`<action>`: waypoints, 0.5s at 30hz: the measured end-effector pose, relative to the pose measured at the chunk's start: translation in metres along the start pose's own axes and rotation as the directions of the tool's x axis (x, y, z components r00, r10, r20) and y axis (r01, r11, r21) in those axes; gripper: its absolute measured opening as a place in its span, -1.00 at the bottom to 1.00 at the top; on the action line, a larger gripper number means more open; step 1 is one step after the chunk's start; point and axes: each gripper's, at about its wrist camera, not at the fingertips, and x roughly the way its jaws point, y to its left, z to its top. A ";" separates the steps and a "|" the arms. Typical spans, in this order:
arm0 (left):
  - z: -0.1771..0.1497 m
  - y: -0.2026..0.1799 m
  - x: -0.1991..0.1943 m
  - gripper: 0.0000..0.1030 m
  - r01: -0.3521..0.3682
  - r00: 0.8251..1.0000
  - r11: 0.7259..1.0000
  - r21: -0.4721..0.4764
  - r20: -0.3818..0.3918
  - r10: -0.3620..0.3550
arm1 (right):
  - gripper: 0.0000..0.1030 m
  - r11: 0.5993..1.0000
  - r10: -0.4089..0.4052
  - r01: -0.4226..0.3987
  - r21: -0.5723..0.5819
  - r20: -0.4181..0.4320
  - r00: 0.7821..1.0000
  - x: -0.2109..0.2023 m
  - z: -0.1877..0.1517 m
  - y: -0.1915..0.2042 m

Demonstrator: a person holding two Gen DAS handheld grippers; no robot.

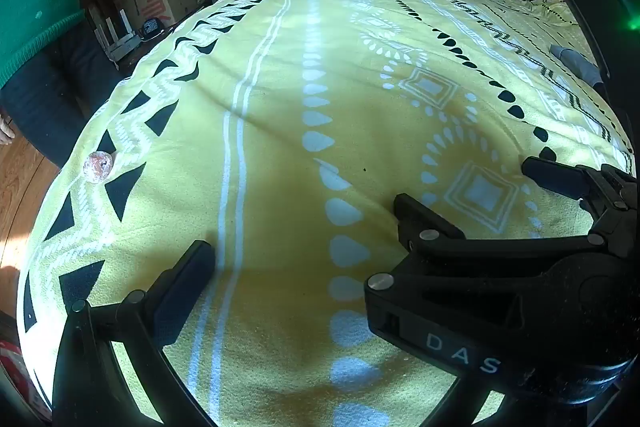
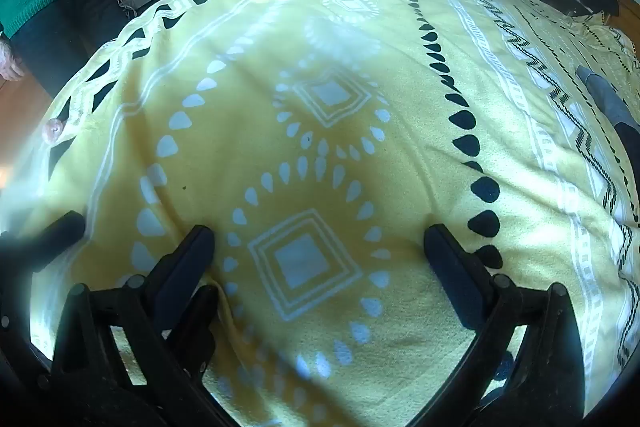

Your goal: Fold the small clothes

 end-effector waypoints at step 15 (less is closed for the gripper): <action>0.000 0.000 -0.001 1.00 -0.001 1.000 1.000 0.000 0.005 0.001 | 1.00 1.000 0.000 0.000 0.000 -0.003 1.000 0.000 0.000 0.000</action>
